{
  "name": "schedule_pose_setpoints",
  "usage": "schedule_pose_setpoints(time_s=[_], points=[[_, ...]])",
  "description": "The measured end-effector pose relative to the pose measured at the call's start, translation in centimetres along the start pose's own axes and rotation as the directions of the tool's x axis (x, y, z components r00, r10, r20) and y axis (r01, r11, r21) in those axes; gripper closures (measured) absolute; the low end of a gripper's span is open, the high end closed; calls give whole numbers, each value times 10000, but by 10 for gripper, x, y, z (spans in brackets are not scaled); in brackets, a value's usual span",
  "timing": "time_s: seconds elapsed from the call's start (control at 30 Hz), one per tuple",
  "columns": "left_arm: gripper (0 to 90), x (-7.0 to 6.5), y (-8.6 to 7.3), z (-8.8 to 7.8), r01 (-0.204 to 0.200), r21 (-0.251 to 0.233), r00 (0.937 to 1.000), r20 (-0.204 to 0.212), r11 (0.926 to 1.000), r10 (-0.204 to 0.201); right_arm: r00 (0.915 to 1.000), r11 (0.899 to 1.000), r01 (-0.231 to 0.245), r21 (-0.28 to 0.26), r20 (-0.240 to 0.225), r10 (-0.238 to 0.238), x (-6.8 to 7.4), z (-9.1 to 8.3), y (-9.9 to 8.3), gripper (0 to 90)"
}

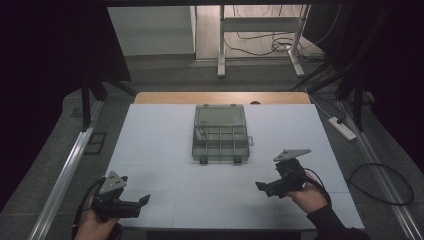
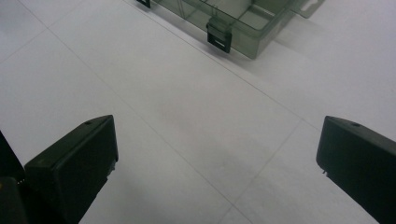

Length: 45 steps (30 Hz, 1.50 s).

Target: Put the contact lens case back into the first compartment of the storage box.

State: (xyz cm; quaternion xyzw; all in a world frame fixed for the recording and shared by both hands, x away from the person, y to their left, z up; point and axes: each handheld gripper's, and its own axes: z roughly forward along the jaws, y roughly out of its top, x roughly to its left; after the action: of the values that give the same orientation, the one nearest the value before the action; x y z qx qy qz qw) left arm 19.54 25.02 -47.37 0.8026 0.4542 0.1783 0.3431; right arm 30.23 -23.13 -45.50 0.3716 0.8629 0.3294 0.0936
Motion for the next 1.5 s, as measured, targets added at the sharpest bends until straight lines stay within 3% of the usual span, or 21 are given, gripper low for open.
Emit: schedule_pose_setpoints(time_s=[0.97, 1.5], points=[[37, 0, 0, 0, -1, -6, 10000, -9, 10000, 1, 9922, 9953, -876, -405, 854, 908, -11, -39, -43, 0], [36, -1, 0, 0, -112, 14, 9999, -5, 9999, 112, 9752, 9901, -1389, -174, 1715, 1399, -9, -60, -73, 0]])
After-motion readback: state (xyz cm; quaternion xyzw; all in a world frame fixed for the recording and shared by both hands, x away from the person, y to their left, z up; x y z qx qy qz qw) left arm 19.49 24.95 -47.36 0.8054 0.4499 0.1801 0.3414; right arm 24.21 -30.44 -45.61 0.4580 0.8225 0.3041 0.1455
